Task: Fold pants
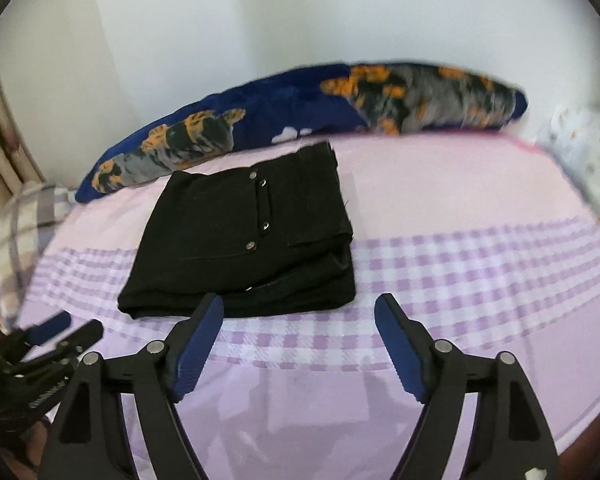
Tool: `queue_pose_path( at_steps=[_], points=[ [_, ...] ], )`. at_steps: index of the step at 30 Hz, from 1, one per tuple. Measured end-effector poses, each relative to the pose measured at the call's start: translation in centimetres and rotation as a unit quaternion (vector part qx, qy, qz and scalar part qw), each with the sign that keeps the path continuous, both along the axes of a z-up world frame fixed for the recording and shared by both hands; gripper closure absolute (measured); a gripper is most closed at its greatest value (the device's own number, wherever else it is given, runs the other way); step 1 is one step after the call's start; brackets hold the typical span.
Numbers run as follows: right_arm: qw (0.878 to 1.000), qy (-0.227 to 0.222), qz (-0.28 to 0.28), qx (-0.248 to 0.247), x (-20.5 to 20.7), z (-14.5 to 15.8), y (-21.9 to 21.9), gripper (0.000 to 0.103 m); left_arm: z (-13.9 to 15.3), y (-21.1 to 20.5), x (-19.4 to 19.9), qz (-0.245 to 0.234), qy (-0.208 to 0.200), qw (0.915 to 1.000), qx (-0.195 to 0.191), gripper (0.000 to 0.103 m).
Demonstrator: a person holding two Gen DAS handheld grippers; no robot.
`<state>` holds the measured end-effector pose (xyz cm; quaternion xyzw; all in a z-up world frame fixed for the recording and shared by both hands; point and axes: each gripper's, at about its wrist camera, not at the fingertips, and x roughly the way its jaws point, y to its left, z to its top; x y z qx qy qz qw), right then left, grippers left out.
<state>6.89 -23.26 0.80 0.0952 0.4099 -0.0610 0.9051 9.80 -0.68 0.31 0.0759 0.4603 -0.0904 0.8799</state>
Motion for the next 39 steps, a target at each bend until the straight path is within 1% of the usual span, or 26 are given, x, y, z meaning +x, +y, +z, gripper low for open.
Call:
queue_pose_path(
  at_steps=[1,5,10,15,20,31,39],
  points=[
    [1.000,-0.003,0.002,-0.009,-0.3,0.3,0.3,0.021,0.1,-0.1,-0.2,-0.003,-0.002,1.0000,0.002,0.045],
    [1.000,-0.013,0.001,-0.007,-1.0,1.1,0.7,0.015,0.9,-0.5,-1.5,-0.004,-0.017,0.9998,0.004,0.045],
    [1.000,-0.015,0.002,-0.013,-1.6,1.1,1.5,0.012,1.5,-0.6,-2.2,0.001,-0.030,0.9995,0.007,0.045],
    [1.000,-0.014,0.015,-0.012,-2.1,0.7,2.8,0.011,1.6,-0.7,-2.8,0.007,-0.037,0.9992,0.009,0.045],
    [0.999,-0.022,0.027,-0.028,-2.2,0.7,3.4,0.011,1.7,-0.9,-3.1,0.012,-0.043,0.9989,0.013,0.045],
    [0.999,-0.012,0.028,-0.019,-2.0,0.2,3.6,0.010,1.8,-0.8,-3.2,0.025,-0.049,0.9984,0.014,0.045],
    [0.999,-0.005,0.031,-0.013,-1.8,-0.3,3.4,0.010,1.6,-0.8,-3.0,0.024,-0.050,0.9983,0.017,0.045]
  ],
)
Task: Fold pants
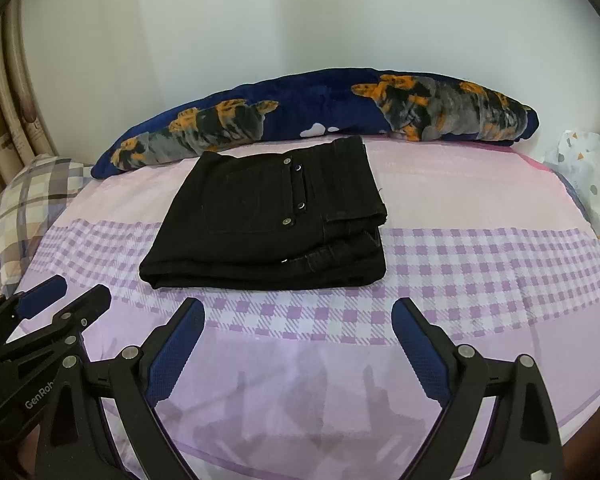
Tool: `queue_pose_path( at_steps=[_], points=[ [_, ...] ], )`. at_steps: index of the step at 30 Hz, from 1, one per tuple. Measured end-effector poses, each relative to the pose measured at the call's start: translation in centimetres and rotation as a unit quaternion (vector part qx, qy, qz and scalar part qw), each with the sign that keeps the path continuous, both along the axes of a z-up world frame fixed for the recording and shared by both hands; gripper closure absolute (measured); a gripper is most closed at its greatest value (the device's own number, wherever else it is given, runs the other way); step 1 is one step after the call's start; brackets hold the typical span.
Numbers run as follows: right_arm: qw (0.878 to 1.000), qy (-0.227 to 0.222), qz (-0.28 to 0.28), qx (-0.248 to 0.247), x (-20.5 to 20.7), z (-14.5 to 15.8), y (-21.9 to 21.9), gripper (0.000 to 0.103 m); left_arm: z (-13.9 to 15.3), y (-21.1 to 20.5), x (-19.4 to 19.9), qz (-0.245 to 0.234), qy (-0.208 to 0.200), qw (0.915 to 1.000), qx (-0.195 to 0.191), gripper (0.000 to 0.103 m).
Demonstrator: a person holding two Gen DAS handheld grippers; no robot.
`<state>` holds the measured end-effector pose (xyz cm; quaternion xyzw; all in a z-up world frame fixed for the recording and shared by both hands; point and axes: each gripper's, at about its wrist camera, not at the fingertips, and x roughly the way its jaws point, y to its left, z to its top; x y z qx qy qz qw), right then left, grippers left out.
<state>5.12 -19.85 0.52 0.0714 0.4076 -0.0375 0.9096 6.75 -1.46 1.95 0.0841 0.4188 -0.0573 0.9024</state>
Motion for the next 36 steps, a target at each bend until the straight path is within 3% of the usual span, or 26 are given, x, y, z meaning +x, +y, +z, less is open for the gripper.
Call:
queue_pose_path(
  at_steps=[36],
  points=[
    [1.000,0.006,0.001,-0.002,0.42,-0.56,-0.45,0.010,-0.30,-0.07,0.04,0.004,-0.005,0.9999,0.008,0.045]
  ],
)
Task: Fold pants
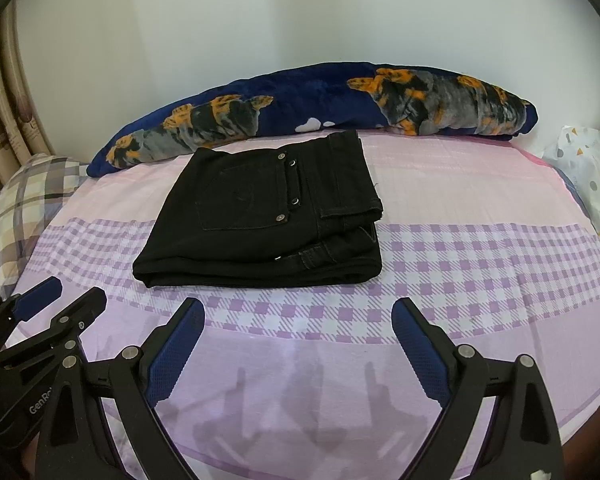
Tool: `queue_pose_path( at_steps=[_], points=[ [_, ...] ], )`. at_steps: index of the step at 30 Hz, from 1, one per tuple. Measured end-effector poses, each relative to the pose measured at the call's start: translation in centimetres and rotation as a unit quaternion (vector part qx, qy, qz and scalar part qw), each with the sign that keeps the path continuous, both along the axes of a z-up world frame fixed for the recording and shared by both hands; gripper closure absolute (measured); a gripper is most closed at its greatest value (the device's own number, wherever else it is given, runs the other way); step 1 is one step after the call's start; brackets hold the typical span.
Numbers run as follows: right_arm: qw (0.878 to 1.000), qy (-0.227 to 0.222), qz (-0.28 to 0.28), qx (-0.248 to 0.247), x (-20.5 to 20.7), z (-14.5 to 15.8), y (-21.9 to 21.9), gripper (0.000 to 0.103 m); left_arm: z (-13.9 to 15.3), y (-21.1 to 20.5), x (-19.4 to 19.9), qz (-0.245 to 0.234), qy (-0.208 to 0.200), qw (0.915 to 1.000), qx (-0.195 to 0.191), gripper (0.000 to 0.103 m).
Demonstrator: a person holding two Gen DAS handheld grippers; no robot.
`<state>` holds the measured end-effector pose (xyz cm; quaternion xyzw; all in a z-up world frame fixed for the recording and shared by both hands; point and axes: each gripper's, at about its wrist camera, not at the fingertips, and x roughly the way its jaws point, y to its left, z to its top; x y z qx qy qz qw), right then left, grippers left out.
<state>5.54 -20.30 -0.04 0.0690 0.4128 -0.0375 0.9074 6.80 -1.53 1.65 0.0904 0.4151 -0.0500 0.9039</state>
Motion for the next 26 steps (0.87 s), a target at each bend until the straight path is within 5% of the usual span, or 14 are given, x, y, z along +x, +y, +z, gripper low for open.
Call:
queue_pose_path(
  at_steps=[26],
  points=[
    [1.000,0.000,0.001,0.000,0.05,0.03,-0.07,0.010,-0.16,-0.05,-0.04,-0.002,0.001,1.0000,0.000,0.045]
  ],
)
